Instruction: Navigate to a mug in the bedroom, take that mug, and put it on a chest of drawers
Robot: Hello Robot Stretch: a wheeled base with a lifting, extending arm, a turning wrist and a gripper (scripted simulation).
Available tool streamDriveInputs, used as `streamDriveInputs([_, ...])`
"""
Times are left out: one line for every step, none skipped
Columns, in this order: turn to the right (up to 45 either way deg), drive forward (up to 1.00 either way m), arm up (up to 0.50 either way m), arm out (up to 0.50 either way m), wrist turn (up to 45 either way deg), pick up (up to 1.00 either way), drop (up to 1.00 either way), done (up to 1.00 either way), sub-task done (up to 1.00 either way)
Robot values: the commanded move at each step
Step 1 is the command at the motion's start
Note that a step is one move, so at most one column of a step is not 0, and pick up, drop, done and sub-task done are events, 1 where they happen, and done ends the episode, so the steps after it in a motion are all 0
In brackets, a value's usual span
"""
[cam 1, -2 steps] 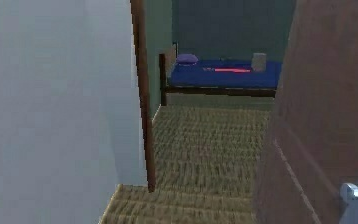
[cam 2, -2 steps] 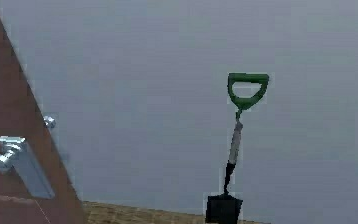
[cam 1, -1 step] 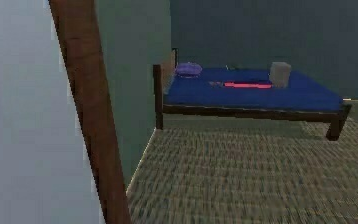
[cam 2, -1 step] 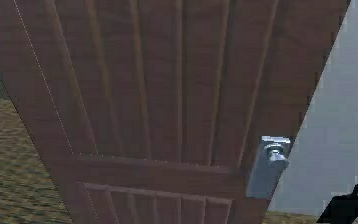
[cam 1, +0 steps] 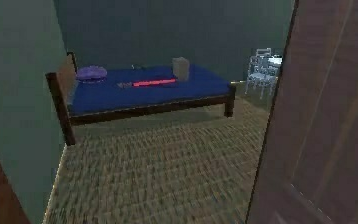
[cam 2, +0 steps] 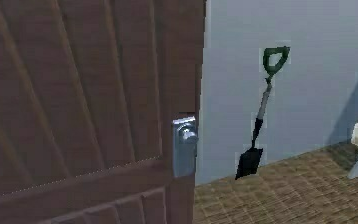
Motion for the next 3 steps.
streamDriveInputs([0.0,0.75,0.00,0.00,0.0,0.00,0.00,0.00,0.00])
streamDriveInputs([21.0,0.00,0.00,0.00,0.0,0.00,0.00,0.00,0.00])
streamDriveInputs([0.0,0.30,0.00,0.00,0.0,0.00,0.00,0.00,0.00])
